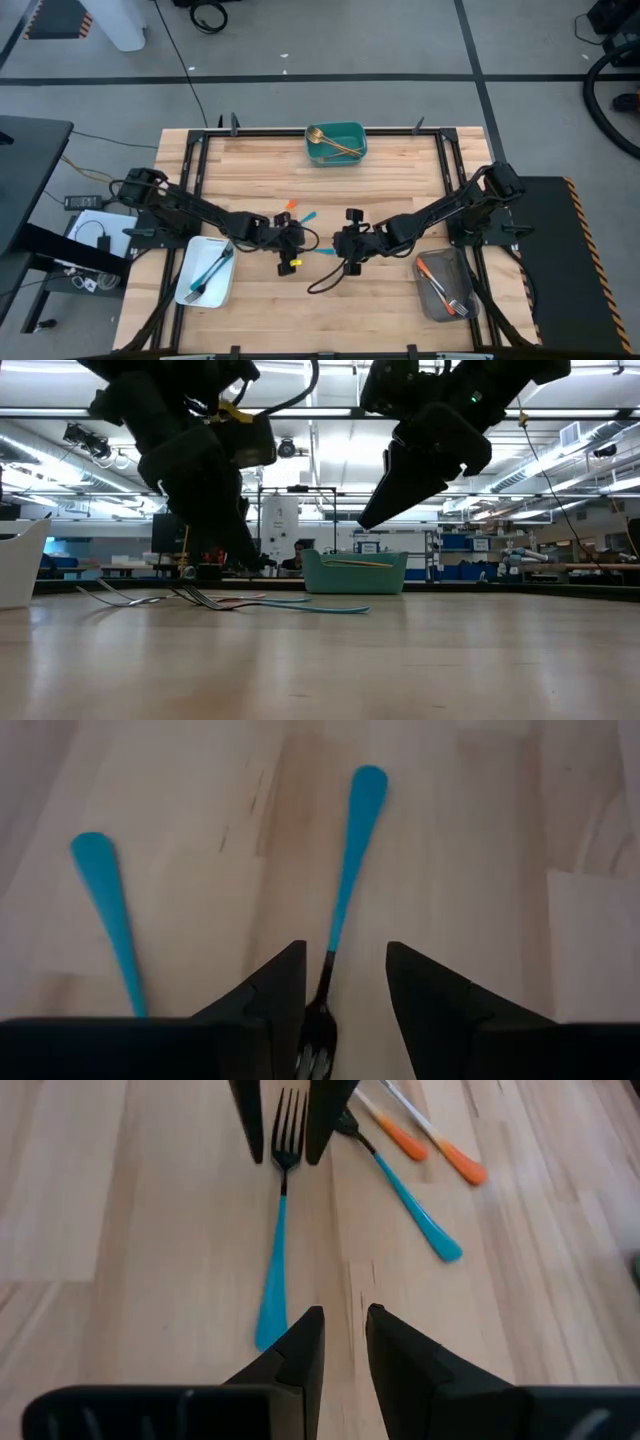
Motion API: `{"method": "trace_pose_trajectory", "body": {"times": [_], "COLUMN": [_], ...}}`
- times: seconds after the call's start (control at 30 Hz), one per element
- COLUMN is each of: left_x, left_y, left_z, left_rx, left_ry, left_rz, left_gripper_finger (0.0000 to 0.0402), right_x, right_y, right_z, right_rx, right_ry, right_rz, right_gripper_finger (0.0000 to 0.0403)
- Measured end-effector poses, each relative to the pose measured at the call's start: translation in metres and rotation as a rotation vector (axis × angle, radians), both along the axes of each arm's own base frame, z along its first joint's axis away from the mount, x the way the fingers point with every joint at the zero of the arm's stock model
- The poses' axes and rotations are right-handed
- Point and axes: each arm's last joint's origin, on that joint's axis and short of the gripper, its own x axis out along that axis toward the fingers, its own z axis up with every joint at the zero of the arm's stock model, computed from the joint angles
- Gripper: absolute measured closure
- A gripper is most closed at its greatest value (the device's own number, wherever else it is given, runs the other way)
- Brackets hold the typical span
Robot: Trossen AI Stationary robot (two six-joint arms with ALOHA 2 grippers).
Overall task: Sort silverware by color (type)
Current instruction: Put the blue fork into the white bin
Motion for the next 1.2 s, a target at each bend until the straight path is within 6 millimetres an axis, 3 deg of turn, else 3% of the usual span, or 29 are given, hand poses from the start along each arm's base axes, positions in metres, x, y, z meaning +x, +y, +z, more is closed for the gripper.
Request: {"method": "trace_pose_trajectory", "body": {"times": [0.53, 0.67, 0.93, 1.2], "left_x": [0.009, 0.01, 0.009, 0.006], "left_y": [-0.001, -0.001, -0.001, 0.0], "left_z": [-0.032, -0.033, -0.035, -0.029], "left_rx": [0.091, 0.069, 0.058, 0.039], "left_ry": [0.057, 0.063, 0.08, 0.089], "left_rz": [-0.107, -0.108, -0.117, -0.095], "left_gripper_finger": [0.0257, 0.0286, 0.0386, 0.0391], "right_x": [-0.002, -0.002, -0.002, 0.001], "right_y": [0.008, 0.009, 0.009, 0.008], "right_z": [0.001, 0.001, 0.001, 0.003], "right_rx": [-0.003, 0.003, 0.007, -0.081], "right_ry": [-0.027, -0.03, -0.03, -0.023], "right_rz": [-0.014, -0.016, -0.016, 0.079], "right_gripper_finger": [0.0318, 0.0318, 0.0318, 0.0318]}}
